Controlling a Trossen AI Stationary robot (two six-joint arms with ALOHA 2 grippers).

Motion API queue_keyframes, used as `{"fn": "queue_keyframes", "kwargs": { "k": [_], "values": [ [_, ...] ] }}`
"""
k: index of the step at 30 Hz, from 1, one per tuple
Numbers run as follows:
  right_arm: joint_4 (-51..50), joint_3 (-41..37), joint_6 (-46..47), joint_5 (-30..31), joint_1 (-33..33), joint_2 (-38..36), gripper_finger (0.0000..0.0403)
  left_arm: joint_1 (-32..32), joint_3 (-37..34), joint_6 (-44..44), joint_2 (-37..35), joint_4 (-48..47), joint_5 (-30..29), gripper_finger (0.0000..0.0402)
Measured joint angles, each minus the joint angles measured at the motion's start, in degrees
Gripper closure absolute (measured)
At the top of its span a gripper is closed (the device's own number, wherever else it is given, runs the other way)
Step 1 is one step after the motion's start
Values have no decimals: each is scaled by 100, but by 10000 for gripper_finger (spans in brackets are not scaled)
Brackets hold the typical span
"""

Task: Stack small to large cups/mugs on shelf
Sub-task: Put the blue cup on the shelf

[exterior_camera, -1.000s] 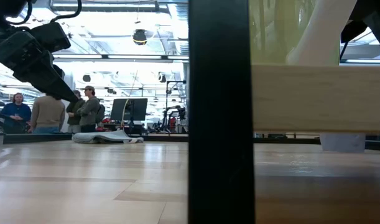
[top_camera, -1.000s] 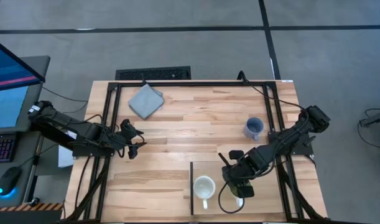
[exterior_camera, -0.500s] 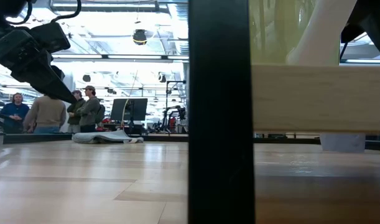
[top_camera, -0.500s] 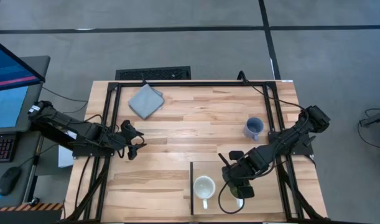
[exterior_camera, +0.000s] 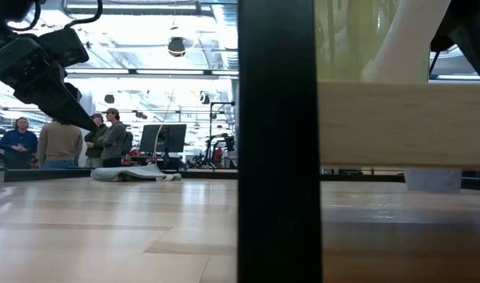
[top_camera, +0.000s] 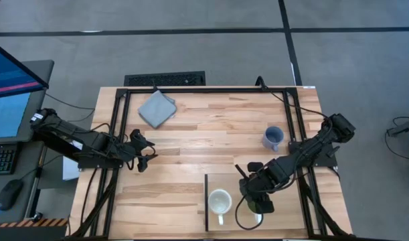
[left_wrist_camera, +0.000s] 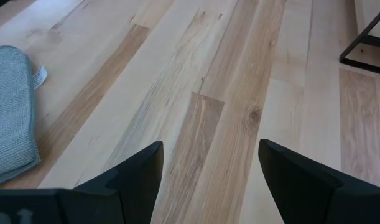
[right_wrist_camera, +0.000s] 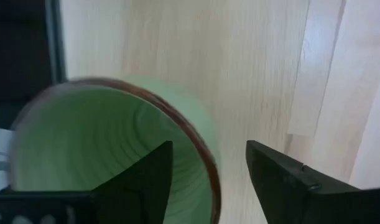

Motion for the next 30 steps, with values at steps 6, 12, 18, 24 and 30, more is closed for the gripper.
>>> {"fn": "queue_keyframes", "kwargs": {
  "k": [6, 12, 18, 24, 30],
  "values": [
    [-276, 416, -1, -14, 0, -2, 173, -2, 0, 2, 2, 0, 0, 148],
    [-705, 791, -1, -16, 0, -2, 173, -2, 0, 2, 2, 0, 0, 148],
    [-1186, 1081, -132, -7, 0, -2, 173, 0, 0, 2, 2, 0, 0, 148],
    [-1709, 1252, -316, 596, 20, -214, 173, -2, 0, 2, 0, 0, 0, 148],
    [-2075, 1265, -463, 1199, 26, -856, 173, 0, 0, 2, 0, 0, 31, 148]
  ]
}}
